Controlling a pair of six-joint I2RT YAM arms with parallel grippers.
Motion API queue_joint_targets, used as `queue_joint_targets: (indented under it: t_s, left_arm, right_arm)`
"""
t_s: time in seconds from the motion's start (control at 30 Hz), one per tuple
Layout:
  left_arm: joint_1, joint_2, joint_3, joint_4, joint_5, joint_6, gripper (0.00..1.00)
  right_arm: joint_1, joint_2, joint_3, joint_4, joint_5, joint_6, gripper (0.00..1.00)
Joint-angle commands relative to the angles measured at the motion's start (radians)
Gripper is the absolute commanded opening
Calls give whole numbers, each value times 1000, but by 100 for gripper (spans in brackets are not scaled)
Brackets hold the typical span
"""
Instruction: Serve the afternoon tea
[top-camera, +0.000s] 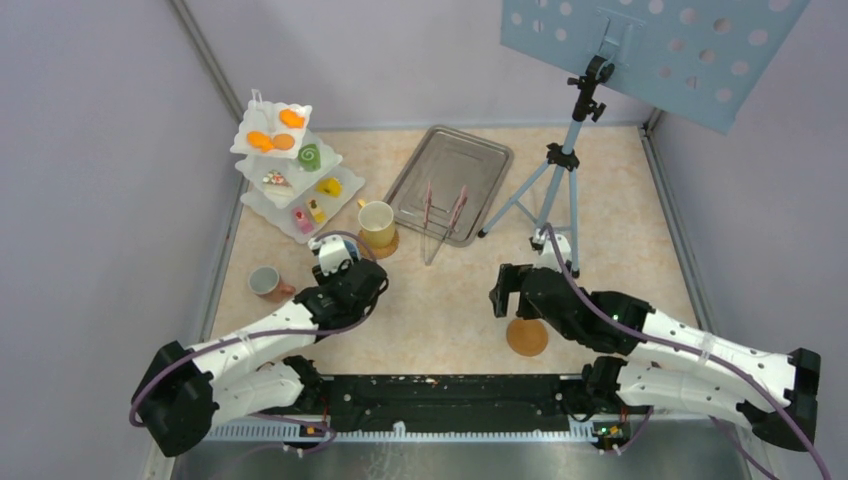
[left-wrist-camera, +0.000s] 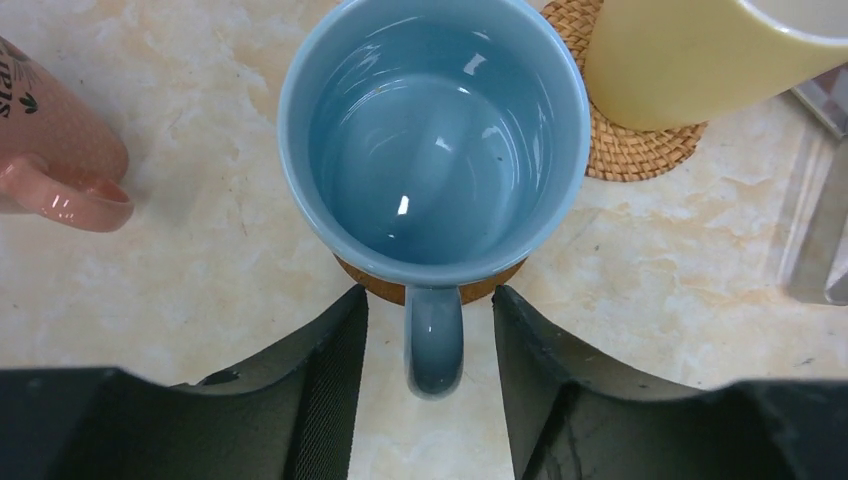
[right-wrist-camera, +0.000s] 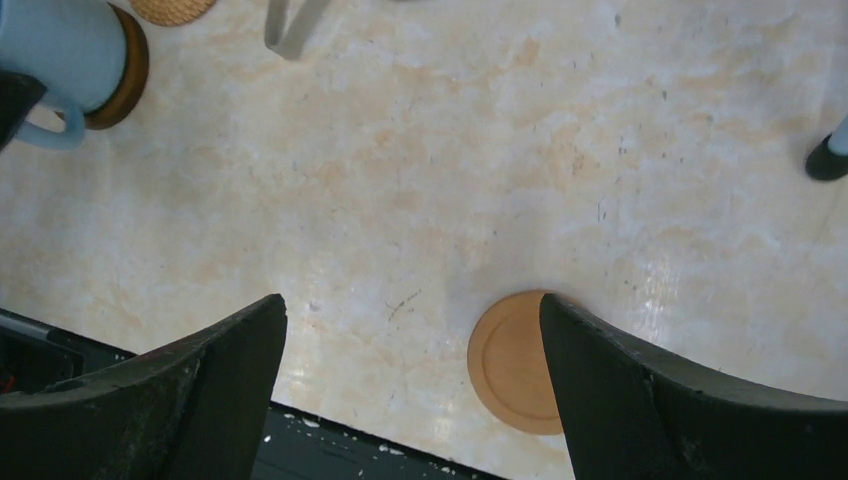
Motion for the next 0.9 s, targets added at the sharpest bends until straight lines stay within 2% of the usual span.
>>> queue_joint_targets:
  t_s: [0.0,0.13,0.2,0.3,0.37,0.6,0.87]
  left_arm:
    - [0,-62,39,-40,16,-31,60]
    - [2,-118,69,-72,53,-14,76]
    - [2,-154,84,-74,81,6,85]
    - [1,-198,115,-77,120,45,98]
    - [2,-225,145,-84,140,83,99]
    - [1,-364,249,-115,162,261,99]
    - [2,-516,320,-163,105,385,99]
  right_arm:
    - [-6,61,-11,-169,-46,277,95]
    - [-6,136,-42,-277,-70,423,96]
    - [-6,149,-89,-232,-107,434,95]
    - [-7,152,-175,-75,-172,440,93]
    - [-6,162,-220,22,-178,456,88]
    - [-6,308,-296,354,-142,504,87]
    - [-6,674,-159,834,-147,376,86]
